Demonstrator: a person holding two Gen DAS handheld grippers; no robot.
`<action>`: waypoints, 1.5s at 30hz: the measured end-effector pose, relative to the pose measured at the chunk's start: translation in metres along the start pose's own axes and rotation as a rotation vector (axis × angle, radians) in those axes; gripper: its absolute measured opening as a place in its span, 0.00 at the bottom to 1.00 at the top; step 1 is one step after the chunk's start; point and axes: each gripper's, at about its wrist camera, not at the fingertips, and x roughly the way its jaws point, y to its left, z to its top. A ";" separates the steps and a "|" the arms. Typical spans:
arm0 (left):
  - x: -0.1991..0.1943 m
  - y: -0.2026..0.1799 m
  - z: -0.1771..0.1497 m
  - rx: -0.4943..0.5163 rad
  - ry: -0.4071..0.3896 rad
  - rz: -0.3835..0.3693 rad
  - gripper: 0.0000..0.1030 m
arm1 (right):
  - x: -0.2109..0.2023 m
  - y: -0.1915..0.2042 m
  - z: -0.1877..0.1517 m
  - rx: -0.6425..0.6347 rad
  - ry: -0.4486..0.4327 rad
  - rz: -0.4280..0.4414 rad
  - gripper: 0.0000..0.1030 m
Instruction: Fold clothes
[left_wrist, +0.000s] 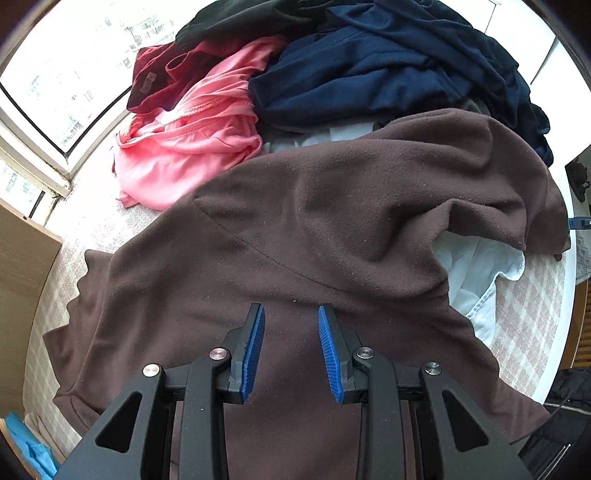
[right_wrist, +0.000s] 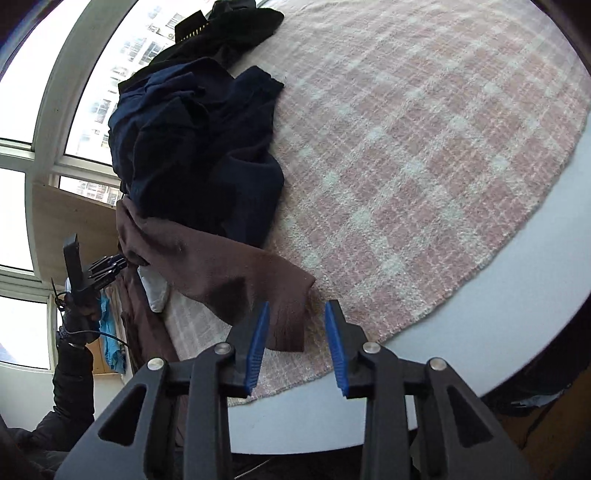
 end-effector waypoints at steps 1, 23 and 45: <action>0.000 0.000 0.001 0.002 -0.002 -0.004 0.28 | 0.005 -0.001 0.003 0.010 0.000 0.007 0.30; -0.008 0.059 0.024 -0.089 -0.152 -0.052 0.29 | -0.129 0.043 0.001 -0.026 -0.361 0.016 0.02; 0.004 0.017 0.095 0.414 0.001 -0.133 0.02 | -0.143 0.027 0.026 0.143 -0.353 0.141 0.02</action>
